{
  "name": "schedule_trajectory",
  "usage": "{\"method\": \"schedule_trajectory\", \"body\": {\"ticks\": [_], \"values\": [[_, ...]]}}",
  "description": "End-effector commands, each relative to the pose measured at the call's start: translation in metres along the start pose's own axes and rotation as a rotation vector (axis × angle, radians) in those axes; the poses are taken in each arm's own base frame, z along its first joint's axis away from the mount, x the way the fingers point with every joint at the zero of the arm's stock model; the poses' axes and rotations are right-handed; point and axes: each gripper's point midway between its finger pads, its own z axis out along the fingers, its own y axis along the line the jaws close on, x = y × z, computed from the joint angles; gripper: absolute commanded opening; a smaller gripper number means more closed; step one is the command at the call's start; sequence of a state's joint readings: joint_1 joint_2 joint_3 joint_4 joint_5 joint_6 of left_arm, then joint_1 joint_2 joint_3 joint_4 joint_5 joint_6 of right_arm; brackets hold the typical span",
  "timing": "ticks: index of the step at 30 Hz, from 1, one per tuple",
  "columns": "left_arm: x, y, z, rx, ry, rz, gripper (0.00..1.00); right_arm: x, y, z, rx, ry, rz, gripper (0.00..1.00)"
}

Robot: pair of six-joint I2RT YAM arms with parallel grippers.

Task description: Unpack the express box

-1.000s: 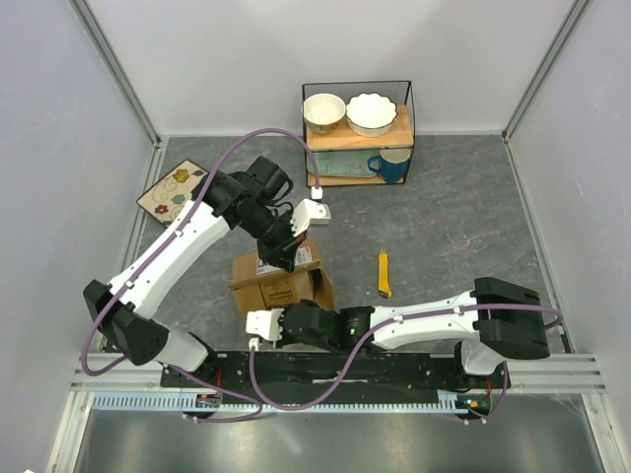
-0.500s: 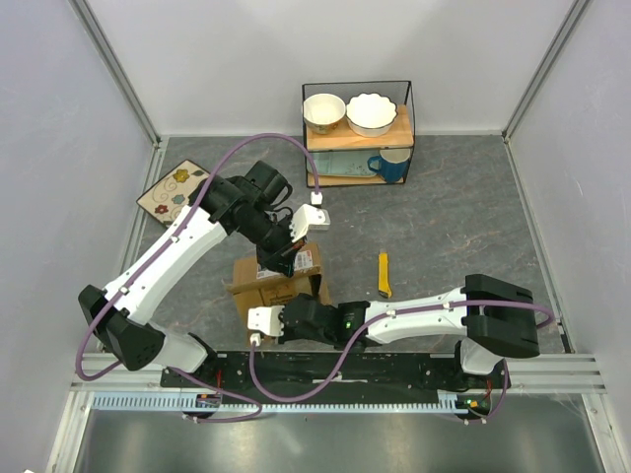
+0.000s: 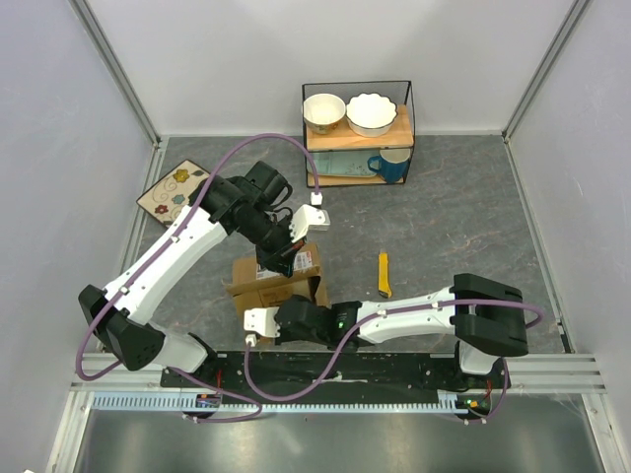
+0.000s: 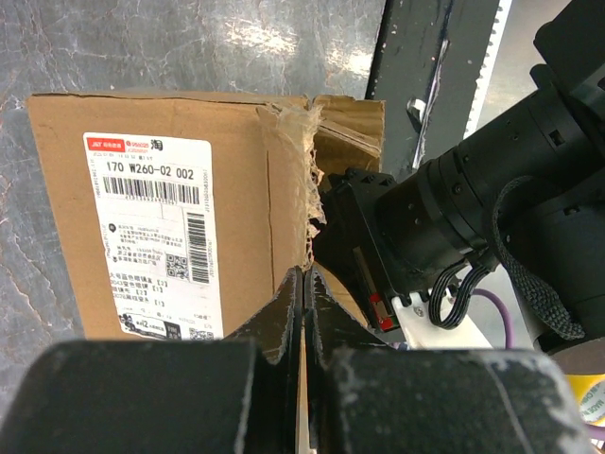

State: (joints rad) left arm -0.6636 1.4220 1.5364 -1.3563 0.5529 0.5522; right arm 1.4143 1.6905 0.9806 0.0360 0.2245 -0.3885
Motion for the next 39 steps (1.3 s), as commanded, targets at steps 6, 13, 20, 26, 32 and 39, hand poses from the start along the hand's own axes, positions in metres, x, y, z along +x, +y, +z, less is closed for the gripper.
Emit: {"method": "schedule_trajectory", "body": {"ticks": [6, 13, 20, 26, 32, 39], "values": [[0.022, -0.038, -0.019, 0.092, 0.062, -0.053, 0.02, -0.017, -0.019, -0.004, 0.104, -0.034, -0.016, 0.03], [0.032, -0.031, -0.013, 0.077, 0.109, -0.055, 0.02, -0.041, -0.029, -0.026, 0.140, -0.101, 0.031, 0.00], [0.043, -0.006, 0.004, 0.011, 0.167, -0.065, 0.02, -0.087, -0.034, -0.096, 0.168, -0.252, 0.132, 0.00], [0.044, 0.025, 0.013, -0.097, 0.206, -0.088, 0.02, -0.101, -0.038, -0.157, 0.196, -0.315, 0.231, 0.00], [0.050, 0.055, 0.010, -0.184, 0.230, -0.141, 0.02, -0.090, -0.058, -0.200, 0.279, -0.321, 0.307, 0.00], [0.051, 0.066, -0.005, -0.195, 0.212, -0.181, 0.02, -0.049, -0.116, -0.246, 0.634, -0.216, 0.383, 0.00]]}}
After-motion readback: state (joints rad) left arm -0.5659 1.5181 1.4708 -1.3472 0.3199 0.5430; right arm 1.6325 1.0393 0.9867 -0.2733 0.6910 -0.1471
